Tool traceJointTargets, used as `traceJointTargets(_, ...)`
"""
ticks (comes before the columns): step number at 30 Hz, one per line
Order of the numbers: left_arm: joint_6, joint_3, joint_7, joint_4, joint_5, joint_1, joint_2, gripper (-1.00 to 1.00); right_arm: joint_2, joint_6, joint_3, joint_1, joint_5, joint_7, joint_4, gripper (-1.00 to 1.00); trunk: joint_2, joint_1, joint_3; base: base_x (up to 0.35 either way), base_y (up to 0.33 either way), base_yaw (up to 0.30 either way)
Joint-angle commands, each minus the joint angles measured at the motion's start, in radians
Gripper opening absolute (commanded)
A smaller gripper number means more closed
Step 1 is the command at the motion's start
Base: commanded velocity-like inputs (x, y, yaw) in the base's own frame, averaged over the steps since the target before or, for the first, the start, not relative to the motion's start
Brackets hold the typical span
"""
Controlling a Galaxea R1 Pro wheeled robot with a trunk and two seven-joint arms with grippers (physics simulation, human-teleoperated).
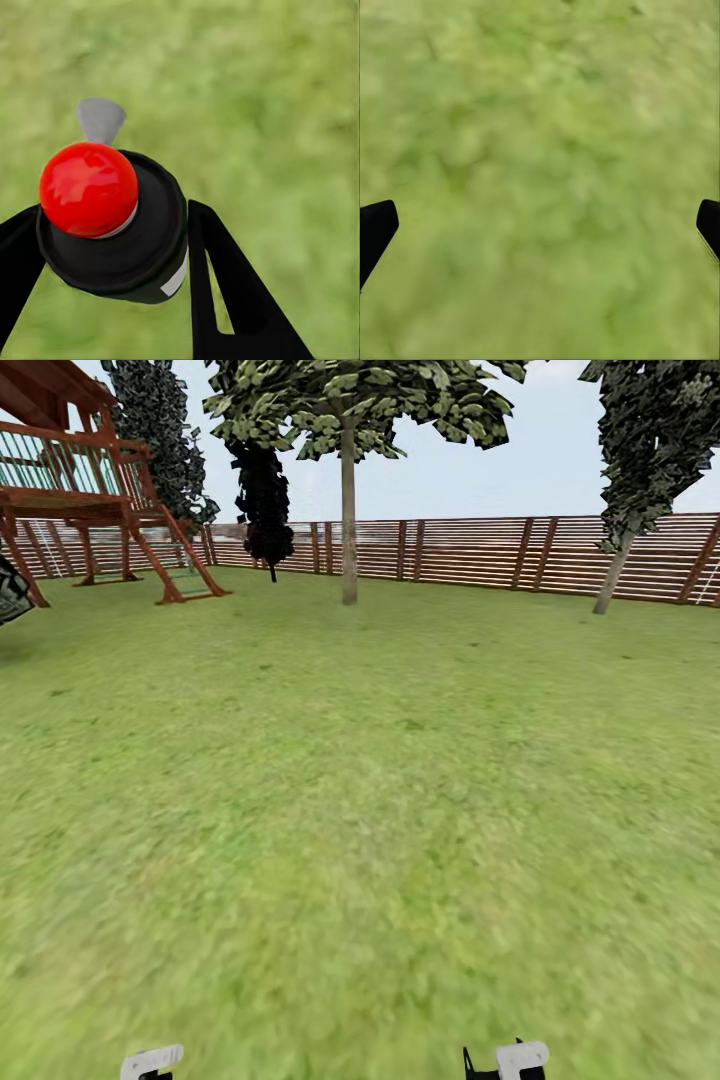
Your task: In the garden, pick up the pesticide atomizer on the floor and spray pesticide onto both trees until each tree trunk is fully covered.
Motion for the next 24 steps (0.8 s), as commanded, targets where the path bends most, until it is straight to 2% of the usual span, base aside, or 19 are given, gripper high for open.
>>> traceJointTargets(1,-0.003,0.001,-0.004,0.001,0.005,-0.001,0.000,-1.00,0.000,-0.001,0.008,-0.001,0.003,-0.010,0.001,1.00,0.000,0.000,-0.001,0.337,0.000,0.000)
traceJointTargets(24,-0.003,0.001,-0.004,0.001,0.005,-0.001,0.000,-1.00,0.000,-0.001,0.009,-0.001,0.003,-0.010,0.001,1.00,0.000,0.000,-0.001,0.337,0.000,0.000)
